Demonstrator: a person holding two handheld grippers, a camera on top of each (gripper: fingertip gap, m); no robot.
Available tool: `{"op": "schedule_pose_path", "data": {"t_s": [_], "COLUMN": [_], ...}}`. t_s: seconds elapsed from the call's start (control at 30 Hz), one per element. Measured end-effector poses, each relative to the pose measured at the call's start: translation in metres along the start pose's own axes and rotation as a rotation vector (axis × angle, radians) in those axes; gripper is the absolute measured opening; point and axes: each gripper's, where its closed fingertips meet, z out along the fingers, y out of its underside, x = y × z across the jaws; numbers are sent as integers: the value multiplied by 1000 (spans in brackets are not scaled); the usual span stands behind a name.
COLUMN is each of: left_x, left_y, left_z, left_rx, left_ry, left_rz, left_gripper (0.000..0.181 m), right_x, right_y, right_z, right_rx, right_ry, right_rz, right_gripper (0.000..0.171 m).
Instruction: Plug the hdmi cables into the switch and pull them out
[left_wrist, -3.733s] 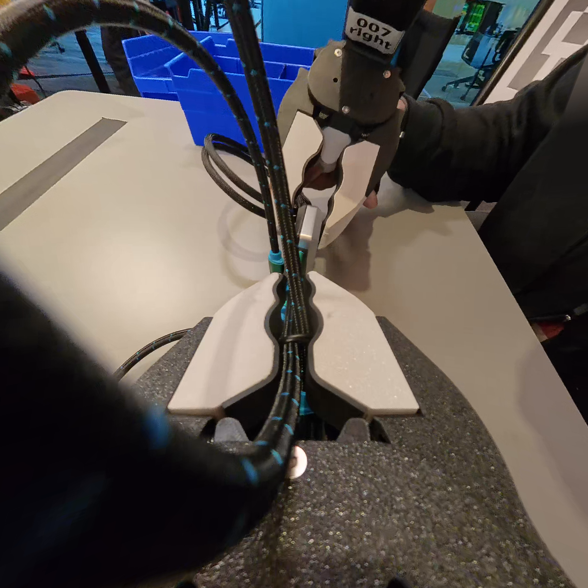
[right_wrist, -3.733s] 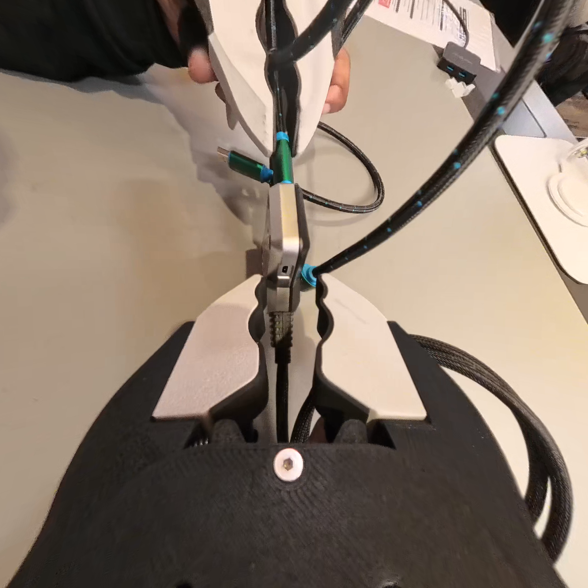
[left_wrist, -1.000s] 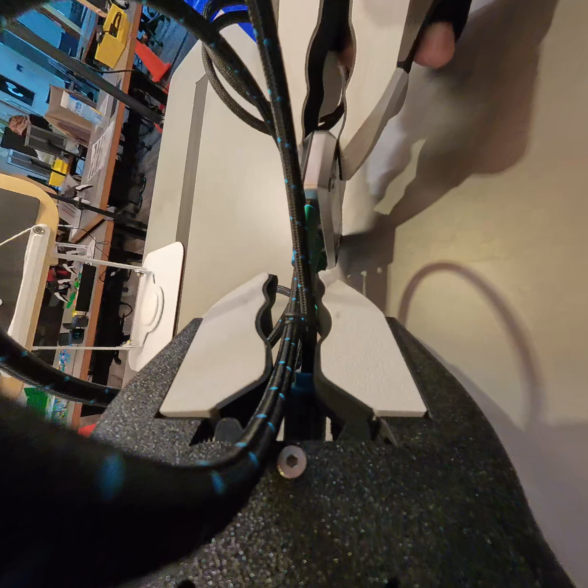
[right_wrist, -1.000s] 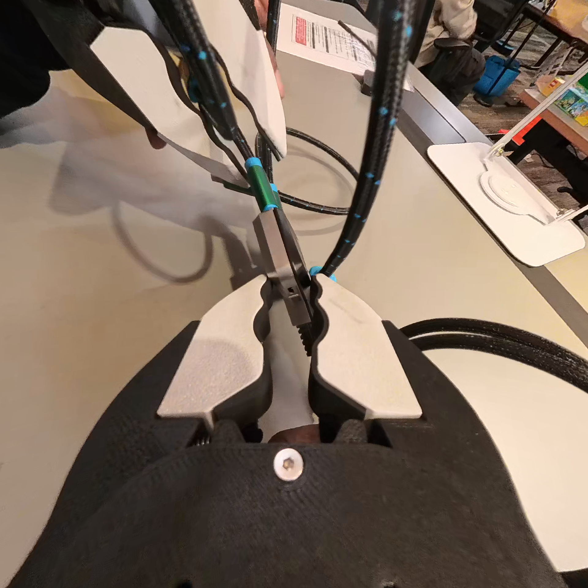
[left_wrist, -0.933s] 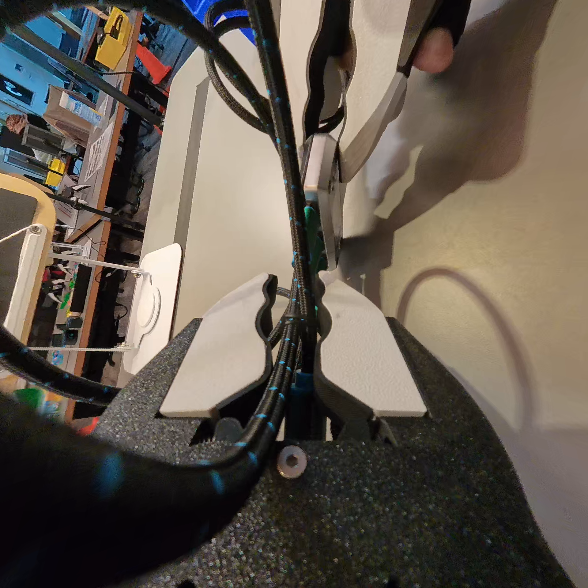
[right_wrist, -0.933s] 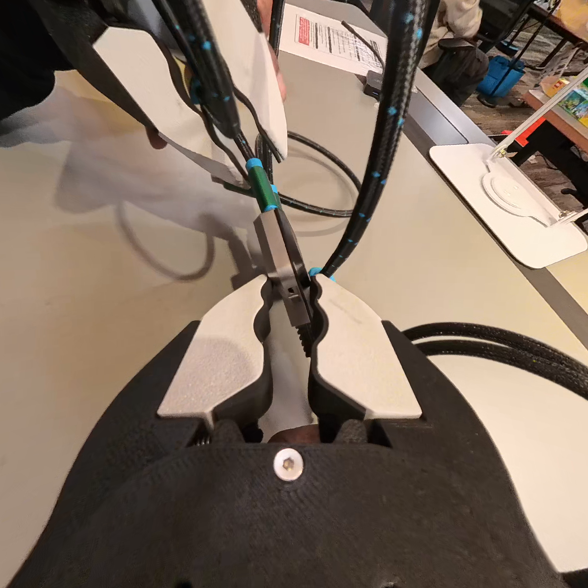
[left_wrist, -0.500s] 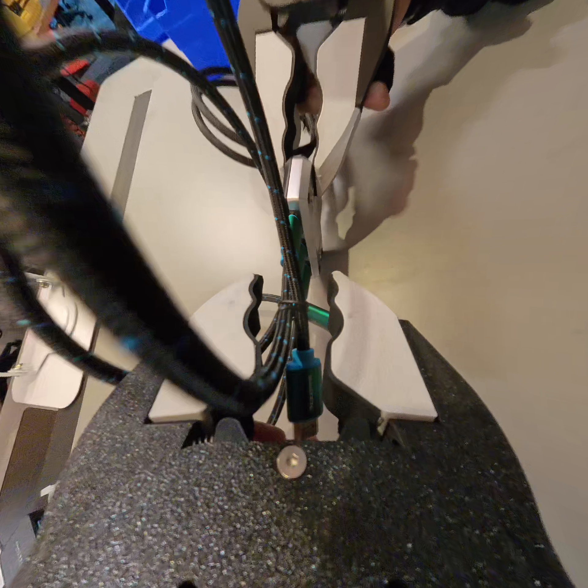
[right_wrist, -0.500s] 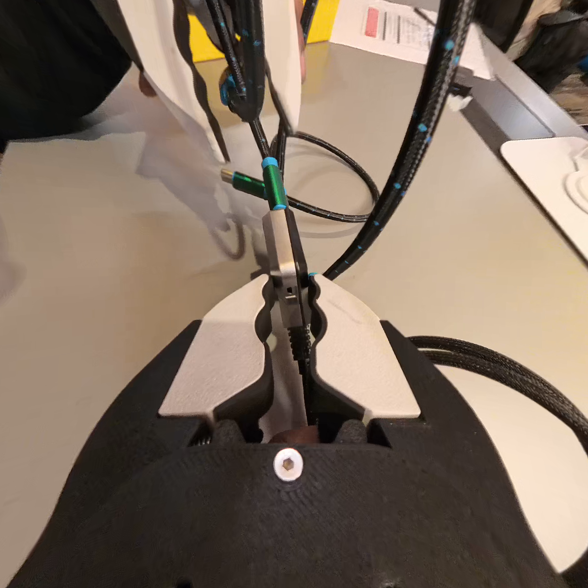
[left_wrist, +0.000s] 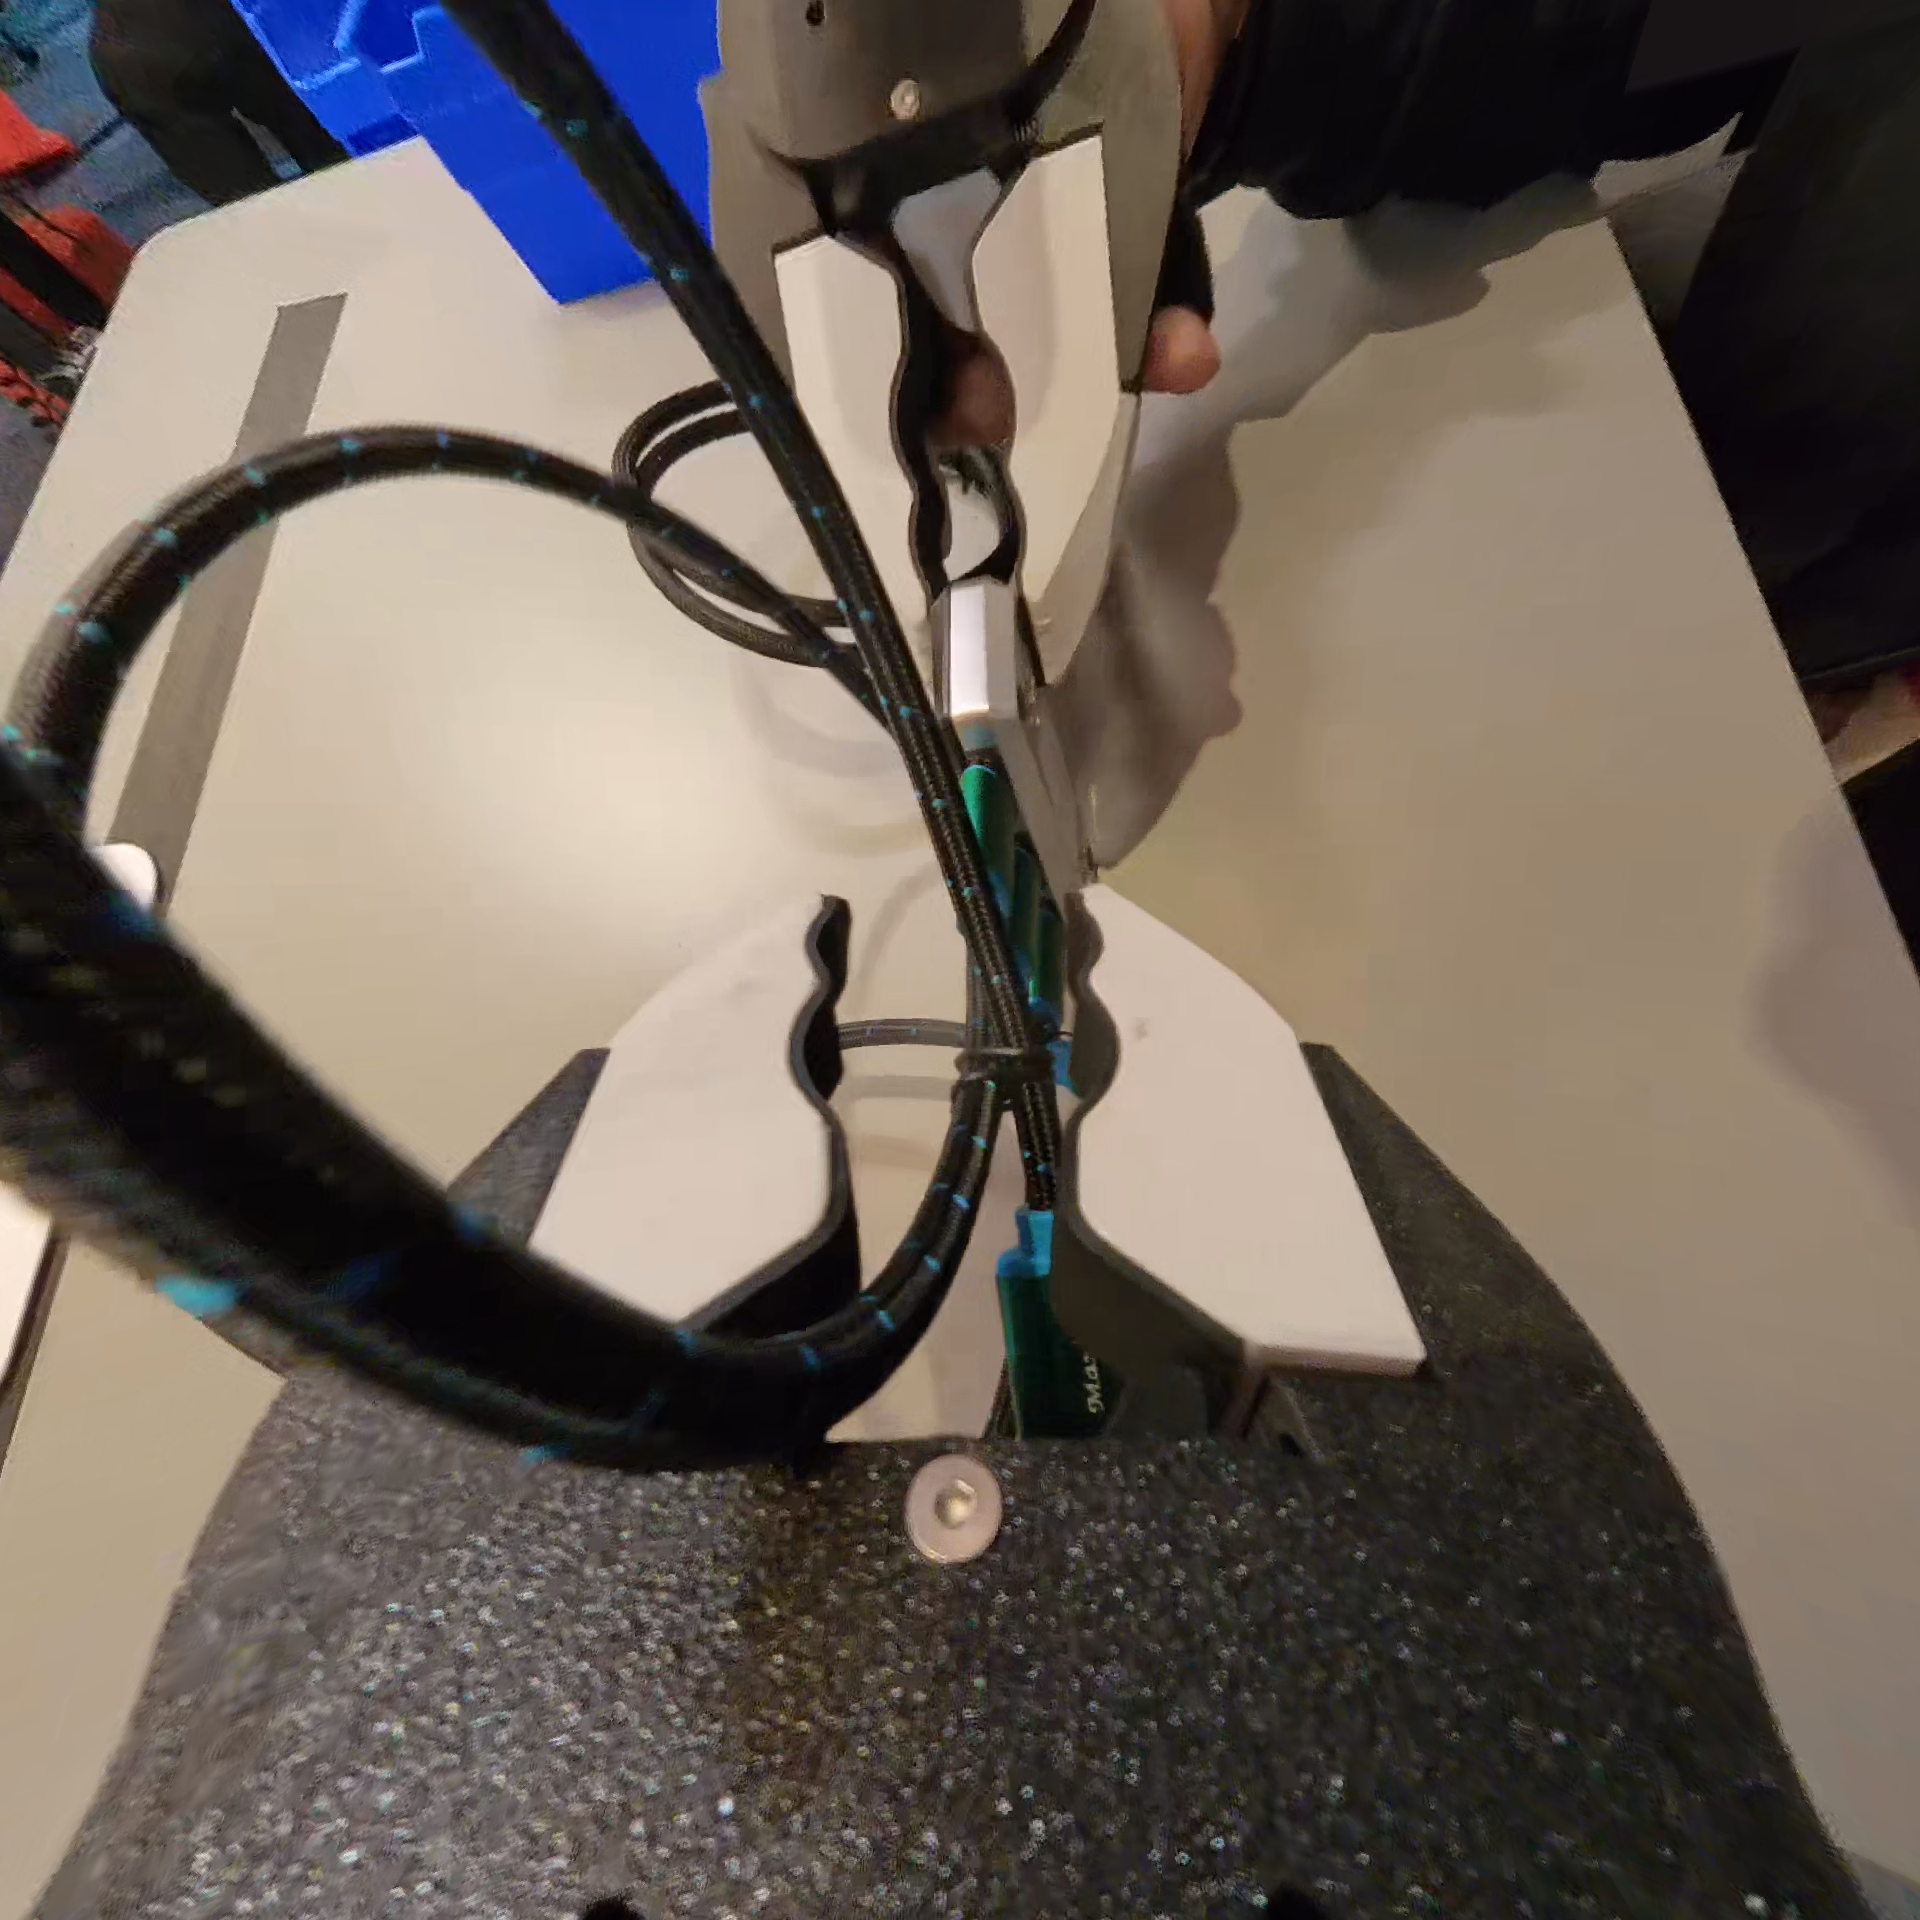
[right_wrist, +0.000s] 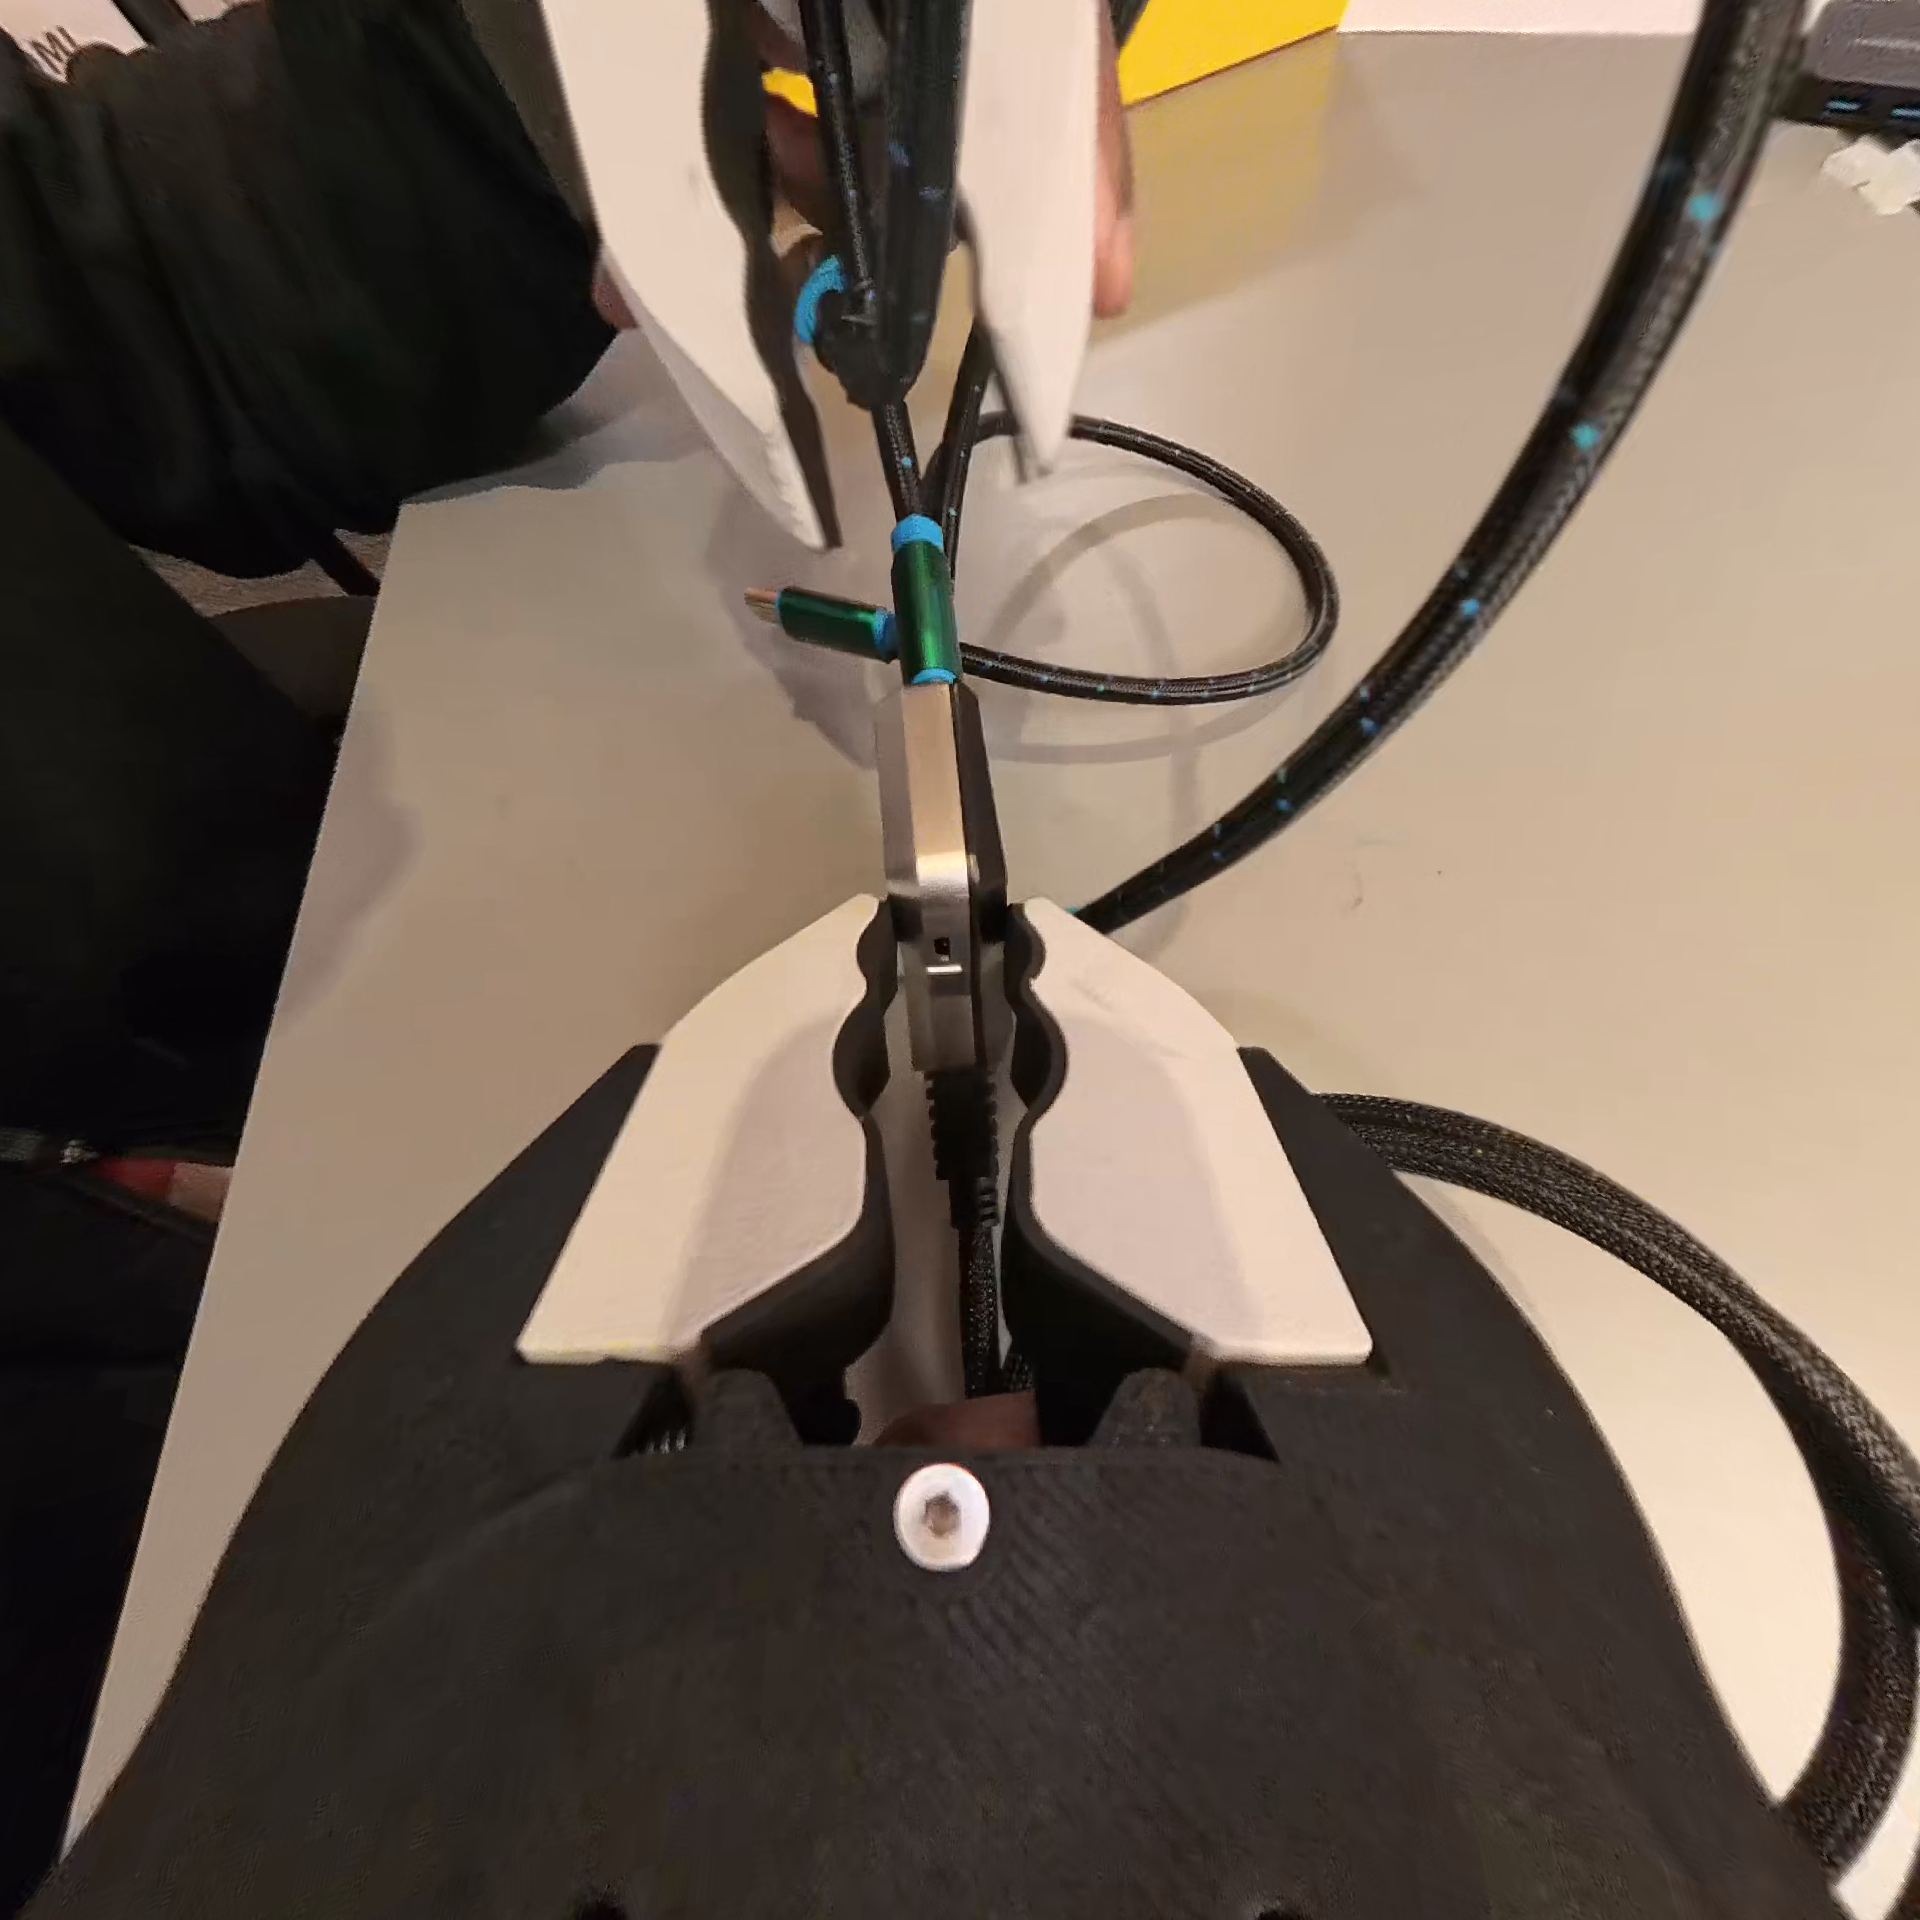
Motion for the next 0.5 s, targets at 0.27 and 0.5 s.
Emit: {"op": "schedule_pose_path", "data": {"t_s": [0.27, 0.5], "left_x": [7, 1], "left_y": [-5, 3], "left_z": [9, 8], "left_rx": [10, -88], "left_ry": [102, 19], "left_rz": [-108, -9], "left_gripper": [10, 18], "right_x": [2, 3], "right_y": [1, 1], "right_z": [-2, -2], "right_rx": [8, -1], "right_ry": [-20, -6], "right_rz": [8, -4], "right_gripper": [19, 20]}}
